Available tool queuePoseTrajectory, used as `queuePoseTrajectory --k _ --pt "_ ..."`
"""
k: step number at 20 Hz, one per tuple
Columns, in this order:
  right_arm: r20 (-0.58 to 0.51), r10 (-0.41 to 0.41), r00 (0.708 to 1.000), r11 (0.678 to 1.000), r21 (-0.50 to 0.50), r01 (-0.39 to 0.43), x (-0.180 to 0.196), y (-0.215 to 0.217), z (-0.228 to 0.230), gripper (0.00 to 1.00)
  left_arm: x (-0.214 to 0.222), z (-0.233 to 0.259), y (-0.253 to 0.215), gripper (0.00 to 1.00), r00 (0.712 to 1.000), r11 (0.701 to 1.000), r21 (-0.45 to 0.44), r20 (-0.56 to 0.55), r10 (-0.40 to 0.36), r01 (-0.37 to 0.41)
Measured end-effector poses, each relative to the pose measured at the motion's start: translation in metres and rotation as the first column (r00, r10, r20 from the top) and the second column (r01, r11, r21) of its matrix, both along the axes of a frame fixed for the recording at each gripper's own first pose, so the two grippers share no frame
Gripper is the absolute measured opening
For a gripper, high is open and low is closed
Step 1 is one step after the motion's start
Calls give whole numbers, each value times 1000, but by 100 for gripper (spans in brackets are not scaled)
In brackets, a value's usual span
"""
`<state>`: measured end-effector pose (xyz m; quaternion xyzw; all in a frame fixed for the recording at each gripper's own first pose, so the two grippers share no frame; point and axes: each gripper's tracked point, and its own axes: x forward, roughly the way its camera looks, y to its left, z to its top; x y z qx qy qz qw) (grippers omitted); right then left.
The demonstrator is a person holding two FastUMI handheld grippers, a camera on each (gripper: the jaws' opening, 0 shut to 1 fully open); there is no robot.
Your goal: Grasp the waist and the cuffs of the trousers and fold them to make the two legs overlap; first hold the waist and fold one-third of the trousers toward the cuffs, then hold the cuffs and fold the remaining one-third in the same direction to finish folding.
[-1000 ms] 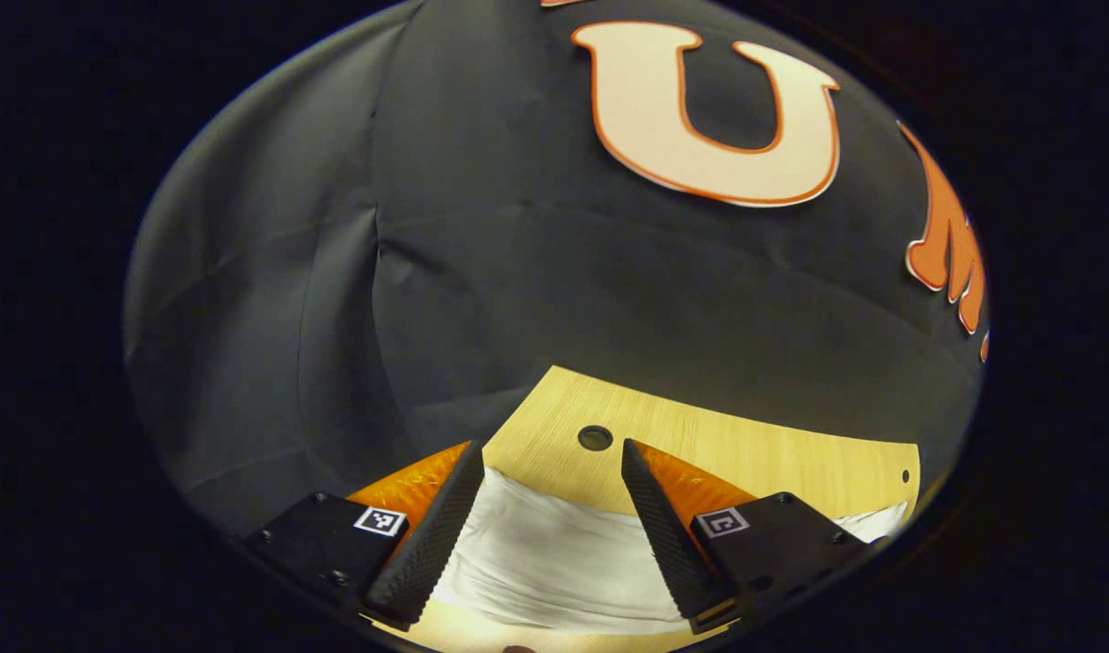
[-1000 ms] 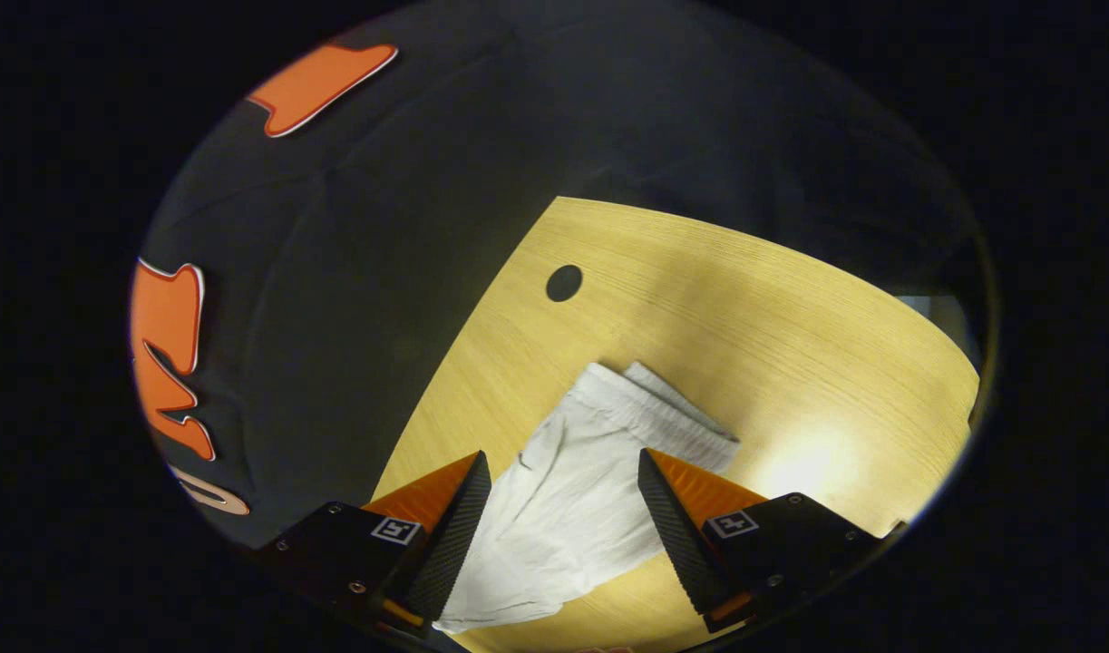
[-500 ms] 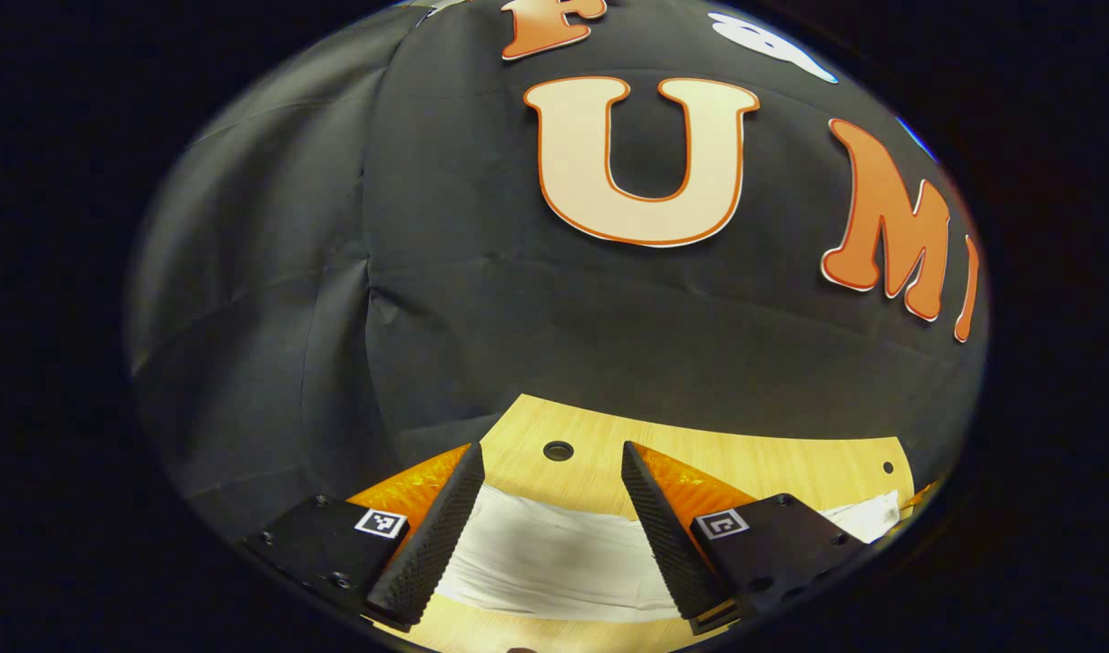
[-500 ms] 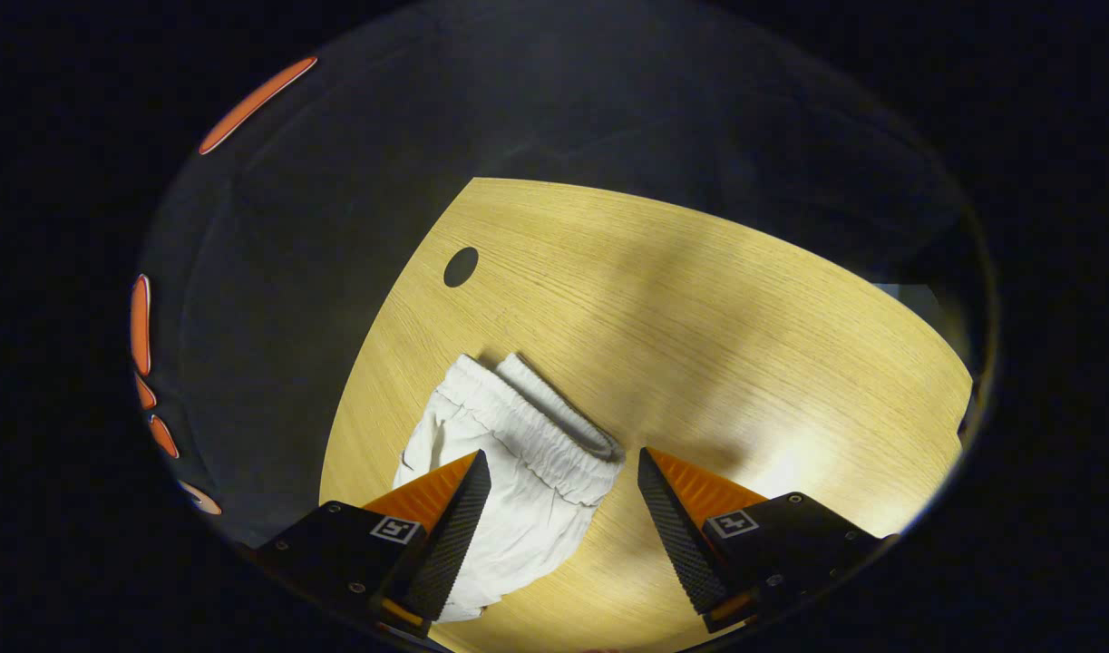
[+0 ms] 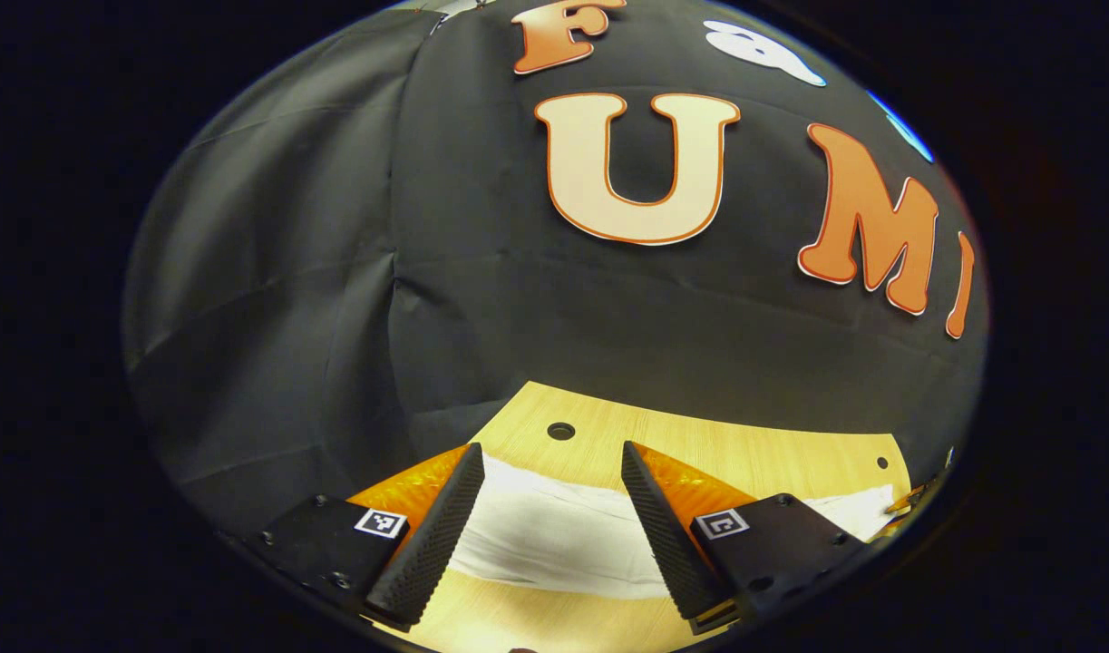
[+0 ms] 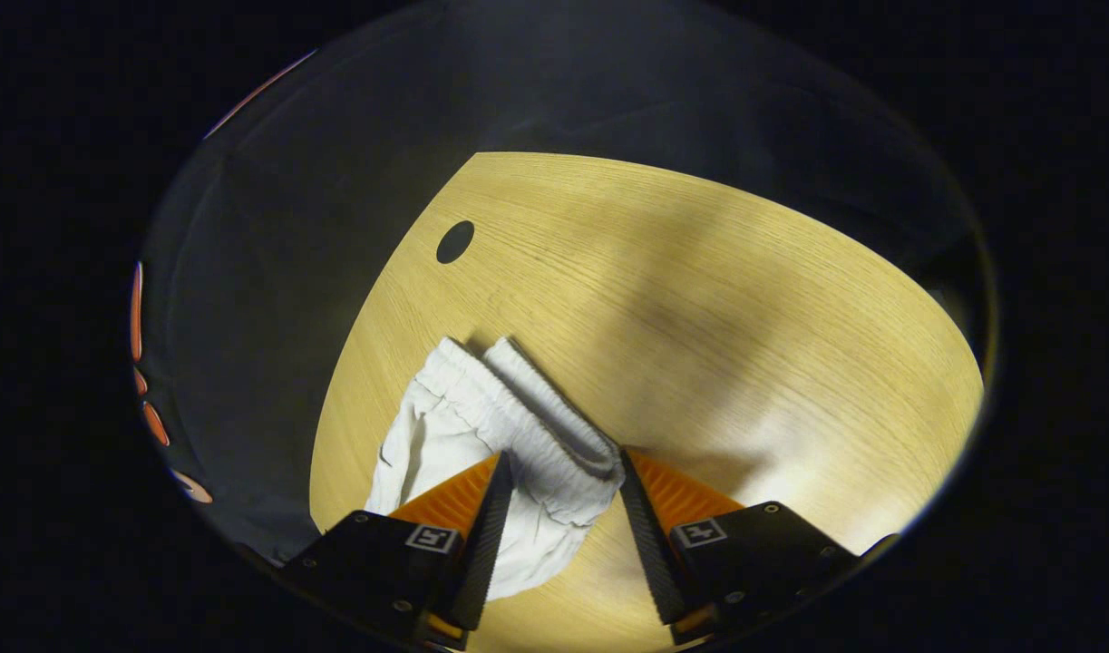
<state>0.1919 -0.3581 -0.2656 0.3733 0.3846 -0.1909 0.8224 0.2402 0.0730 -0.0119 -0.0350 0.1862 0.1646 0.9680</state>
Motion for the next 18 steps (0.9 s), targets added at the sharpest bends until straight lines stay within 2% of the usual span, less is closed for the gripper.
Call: queuePoseTrajectory --k 1,3,4,6,8,11,13,14,18 --pt "-10 0 1000 1000 -2 0 -2 -1 -4 58 0 -1 1 99 1000 1000 1 -1 7 -7" --pt "8 1 1000 1000 21 -1 1 -2 -1 36 0 -1 -1 100 1000 1000 6 -5 20 -20" --pt "19 2 1000 1000 19 -3 1 -2 3 19 0 0 0 100 1000 1000 9 -4 27 -27" --pt "40 -4 999 1000 8 4 0 1 14 10 -1 0 0 100 999 999 8 -18 38 -38" --pt "67 -7 998 1000 -7 8 2 11 32 6 -1 4 -1 100 999 999 -10 -16 40 -40" --pt "127 35 991 998 -51 -29 5 44 69 6 -2 -1 1 100 1000 999 -25 -2 30 -30" --pt "177 70 982 996 -73 -57 2 77 100 6 -3 -2 1 97 1000 999 -42 8 3 -3" --pt "197 86 977 994 -90 -69 0 94 111 6 -2 -3 2 100 1000 999 -53 11 -9 10" --pt "254 161 954 975 -193 -113 -5 133 172 6 2 -2 18 100 998 994 -89 0 -65 65"
